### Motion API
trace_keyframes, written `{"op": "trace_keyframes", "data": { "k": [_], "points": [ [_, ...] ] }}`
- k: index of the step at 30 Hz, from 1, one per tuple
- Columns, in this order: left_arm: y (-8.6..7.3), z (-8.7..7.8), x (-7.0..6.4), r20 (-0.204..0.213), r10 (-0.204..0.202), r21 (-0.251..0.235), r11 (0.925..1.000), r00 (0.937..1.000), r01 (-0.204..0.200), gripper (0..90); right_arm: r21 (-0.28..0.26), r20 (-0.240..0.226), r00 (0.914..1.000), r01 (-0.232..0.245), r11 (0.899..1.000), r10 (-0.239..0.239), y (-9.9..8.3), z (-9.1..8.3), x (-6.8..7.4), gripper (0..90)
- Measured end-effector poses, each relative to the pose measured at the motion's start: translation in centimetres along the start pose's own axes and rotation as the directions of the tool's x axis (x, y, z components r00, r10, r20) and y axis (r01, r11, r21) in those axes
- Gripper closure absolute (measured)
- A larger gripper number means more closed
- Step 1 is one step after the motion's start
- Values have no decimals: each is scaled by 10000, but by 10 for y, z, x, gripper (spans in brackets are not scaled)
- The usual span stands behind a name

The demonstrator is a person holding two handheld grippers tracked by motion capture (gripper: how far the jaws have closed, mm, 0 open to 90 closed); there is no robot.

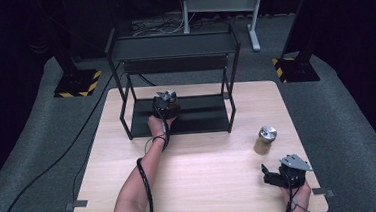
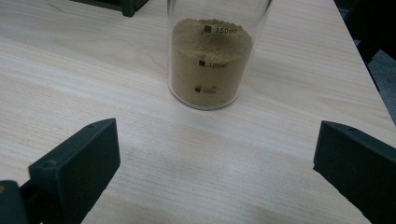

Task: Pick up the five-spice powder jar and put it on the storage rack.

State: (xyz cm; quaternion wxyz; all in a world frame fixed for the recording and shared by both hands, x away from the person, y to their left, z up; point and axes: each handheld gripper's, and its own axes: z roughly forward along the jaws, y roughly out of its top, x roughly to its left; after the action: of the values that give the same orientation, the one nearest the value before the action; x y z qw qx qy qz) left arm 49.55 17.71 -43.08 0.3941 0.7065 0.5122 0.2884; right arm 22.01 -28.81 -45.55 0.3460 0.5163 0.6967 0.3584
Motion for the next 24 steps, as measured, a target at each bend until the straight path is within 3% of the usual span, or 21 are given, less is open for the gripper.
{"op": "trace_keyframes", "data": {
  "k": [10,12,17,24],
  "points": [
    [3,-5,2,179,144,414,9990,9997,-151,101,-13,-13,10000,-13,10000,13,0,0,0,0],
    [3,-10,5,398,150,500,9986,9991,-169,65,-28,-14,10000,-28,10000,28,0,0,0,0],
    [2,-27,9,841,701,812,9937,9940,-770,6,-17,-25,10000,-34,10000,34,0,0,-1,0],
    [-5,-59,16,1516,997,948,9888,9834,-1149,0,1,6,10000,7,10000,-7,0,0,0,0]
  ]
}}
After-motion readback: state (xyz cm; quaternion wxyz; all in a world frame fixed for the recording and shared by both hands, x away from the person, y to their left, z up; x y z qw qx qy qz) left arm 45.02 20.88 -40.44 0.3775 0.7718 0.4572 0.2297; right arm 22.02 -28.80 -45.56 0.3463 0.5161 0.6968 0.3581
